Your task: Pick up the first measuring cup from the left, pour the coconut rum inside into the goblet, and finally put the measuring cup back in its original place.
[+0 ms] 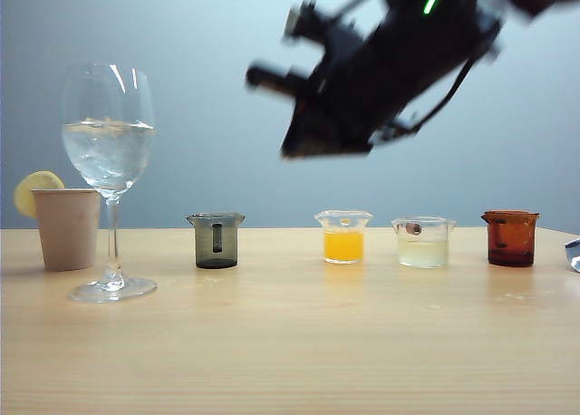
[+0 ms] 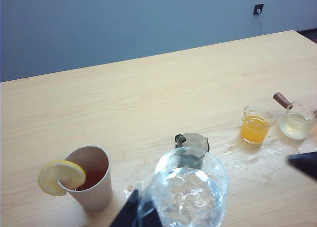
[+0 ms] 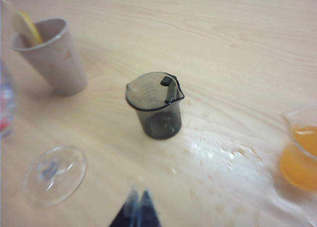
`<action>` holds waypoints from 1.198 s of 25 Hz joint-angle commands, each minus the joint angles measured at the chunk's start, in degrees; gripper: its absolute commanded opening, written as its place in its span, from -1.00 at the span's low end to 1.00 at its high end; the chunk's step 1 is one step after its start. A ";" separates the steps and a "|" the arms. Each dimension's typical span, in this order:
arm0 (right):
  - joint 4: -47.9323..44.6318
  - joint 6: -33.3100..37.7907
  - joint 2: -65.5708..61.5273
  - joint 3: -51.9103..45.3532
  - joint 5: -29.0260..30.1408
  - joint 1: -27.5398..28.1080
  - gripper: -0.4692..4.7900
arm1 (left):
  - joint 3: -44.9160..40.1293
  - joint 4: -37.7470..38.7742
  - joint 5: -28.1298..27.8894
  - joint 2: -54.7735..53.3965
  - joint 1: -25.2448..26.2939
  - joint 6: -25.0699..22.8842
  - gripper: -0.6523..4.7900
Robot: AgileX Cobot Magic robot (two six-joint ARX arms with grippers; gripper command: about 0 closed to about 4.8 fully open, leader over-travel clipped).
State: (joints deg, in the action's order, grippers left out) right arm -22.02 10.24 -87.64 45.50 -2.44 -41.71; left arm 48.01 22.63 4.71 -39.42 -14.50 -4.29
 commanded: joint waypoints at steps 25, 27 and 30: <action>48.37 -3.43 76.59 -11.98 -6.93 9.99 -0.85 | -5.11 -0.68 1.11 13.79 3.39 -0.17 -0.78; 49.35 -2.34 79.91 -14.93 -6.32 10.75 -0.85 | -8.09 -0.87 2.64 17.35 7.82 -0.15 -0.78; 48.70 0.70 81.64 -19.69 -6.38 10.93 -0.85 | -12.87 -1.31 1.11 23.19 11.15 -0.15 -0.78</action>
State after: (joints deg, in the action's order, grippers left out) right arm 27.68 9.63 -6.55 27.03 -8.23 -30.81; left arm 36.64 22.11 6.55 -18.26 -4.54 -4.38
